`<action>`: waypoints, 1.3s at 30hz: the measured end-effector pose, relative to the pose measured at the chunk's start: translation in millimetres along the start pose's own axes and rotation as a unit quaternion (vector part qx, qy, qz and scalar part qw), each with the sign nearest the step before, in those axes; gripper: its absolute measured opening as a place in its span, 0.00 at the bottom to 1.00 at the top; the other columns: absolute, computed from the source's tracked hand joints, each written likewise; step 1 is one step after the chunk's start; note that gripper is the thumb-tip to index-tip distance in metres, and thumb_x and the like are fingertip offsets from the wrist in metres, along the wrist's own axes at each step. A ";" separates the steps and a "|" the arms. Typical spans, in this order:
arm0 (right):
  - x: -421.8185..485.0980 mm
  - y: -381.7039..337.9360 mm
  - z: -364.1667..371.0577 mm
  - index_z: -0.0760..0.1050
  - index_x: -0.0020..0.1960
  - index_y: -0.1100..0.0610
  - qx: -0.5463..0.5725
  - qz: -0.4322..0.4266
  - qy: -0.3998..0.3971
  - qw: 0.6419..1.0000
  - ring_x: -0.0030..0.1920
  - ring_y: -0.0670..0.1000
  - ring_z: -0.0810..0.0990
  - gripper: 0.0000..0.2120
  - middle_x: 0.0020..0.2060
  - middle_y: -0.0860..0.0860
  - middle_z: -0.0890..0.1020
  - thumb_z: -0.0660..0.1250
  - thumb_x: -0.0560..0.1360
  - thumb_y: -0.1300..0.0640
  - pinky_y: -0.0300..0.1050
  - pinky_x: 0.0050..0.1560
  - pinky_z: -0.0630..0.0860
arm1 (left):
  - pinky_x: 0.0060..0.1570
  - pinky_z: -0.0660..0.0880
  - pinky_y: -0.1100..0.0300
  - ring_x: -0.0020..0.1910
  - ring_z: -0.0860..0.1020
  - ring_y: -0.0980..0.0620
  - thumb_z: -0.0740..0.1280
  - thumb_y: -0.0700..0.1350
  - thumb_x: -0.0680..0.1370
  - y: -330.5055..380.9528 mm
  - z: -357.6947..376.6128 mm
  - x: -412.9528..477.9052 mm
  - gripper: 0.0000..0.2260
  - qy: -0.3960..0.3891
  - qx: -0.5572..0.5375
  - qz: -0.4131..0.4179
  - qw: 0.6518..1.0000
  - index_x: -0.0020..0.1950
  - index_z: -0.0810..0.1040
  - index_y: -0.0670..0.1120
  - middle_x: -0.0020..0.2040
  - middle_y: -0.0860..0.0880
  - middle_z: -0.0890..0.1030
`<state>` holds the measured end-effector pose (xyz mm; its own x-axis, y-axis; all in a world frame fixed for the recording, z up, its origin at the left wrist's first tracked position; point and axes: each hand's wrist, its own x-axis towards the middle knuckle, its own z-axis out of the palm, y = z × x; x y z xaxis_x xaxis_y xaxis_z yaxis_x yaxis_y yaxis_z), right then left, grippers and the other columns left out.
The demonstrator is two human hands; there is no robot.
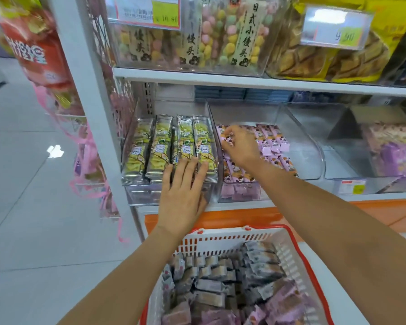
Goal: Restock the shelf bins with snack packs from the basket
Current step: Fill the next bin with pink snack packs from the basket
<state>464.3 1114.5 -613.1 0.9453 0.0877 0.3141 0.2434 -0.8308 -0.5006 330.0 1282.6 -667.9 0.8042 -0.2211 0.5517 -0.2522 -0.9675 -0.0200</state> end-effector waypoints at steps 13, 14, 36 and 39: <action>3.9 -1.7 5.5 0.76 0.65 0.55 -0.019 0.027 -0.072 0.997 0.61 0.58 0.73 0.14 0.61 0.60 0.72 0.65 0.79 0.56 0.47 0.65 0.68 | 0.74 0.51 0.41 0.74 0.62 0.41 0.69 0.46 0.71 -1.3 -4.3 -0.3 0.32 -0.030 -0.001 -0.001 1.000 0.75 0.67 0.46 0.72 0.43 0.69; -0.6 -1.3 0.7 0.76 0.64 0.55 -0.010 0.021 -0.067 0.997 0.60 0.57 0.73 0.14 0.60 0.60 0.73 0.65 0.79 0.55 0.47 0.64 0.68 | 0.74 0.51 0.41 0.74 0.62 0.41 0.69 0.46 0.71 -0.5 -6.1 -0.1 0.32 -0.035 -0.003 -0.002 0.999 0.75 0.67 0.46 0.72 0.43 0.69; -273.2 141.0 -35.1 0.79 0.53 0.57 0.009 0.111 -0.116 0.987 0.35 0.46 0.75 0.05 0.38 0.46 0.78 0.68 0.77 0.58 0.42 0.39 0.73 | 0.75 0.58 0.41 0.75 0.63 0.40 0.73 0.47 0.73 89.9 59.5 -90.8 0.33 -0.260 -0.059 0.130 0.955 0.75 0.67 0.42 0.75 0.40 0.67; -300.9 165.3 -22.2 0.78 0.53 0.55 -0.014 0.141 -0.173 0.975 0.38 0.47 0.75 0.06 0.40 0.48 0.77 0.68 0.77 0.57 0.41 0.41 0.71 | 0.77 0.41 0.47 0.80 0.44 0.44 0.58 0.53 0.83 89.3 84.5 -96.3 0.33 -0.348 -0.022 0.134 0.928 0.81 0.45 0.44 0.81 0.44 0.45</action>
<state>215.2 938.6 -772.4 0.9915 0.0298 -0.1270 -0.0386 -0.8632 -0.5034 275.5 1207.1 -793.3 0.8587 -0.4929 -0.1405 -0.5020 -0.8641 -0.0363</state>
